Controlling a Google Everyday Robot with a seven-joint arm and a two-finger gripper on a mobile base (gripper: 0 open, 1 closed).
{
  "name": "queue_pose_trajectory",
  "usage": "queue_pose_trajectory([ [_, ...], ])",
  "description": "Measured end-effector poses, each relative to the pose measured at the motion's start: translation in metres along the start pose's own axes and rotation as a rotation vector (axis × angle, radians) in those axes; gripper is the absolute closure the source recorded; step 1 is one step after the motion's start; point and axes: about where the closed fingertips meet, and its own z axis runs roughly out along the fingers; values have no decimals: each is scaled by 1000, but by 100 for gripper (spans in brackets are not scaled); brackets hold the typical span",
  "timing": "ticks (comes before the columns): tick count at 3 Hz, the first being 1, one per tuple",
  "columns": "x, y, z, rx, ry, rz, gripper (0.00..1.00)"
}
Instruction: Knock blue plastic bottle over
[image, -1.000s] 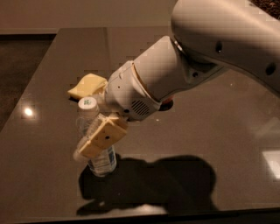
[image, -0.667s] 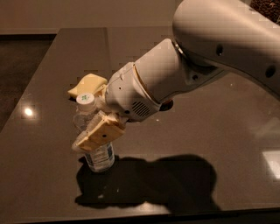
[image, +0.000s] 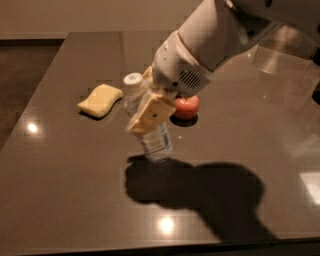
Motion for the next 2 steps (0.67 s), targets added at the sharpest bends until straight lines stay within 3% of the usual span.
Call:
queue_pose_trajectory([
  [1, 37, -29, -22, 48, 161, 17, 100],
  [2, 85, -45, -33, 80, 366, -1, 100],
])
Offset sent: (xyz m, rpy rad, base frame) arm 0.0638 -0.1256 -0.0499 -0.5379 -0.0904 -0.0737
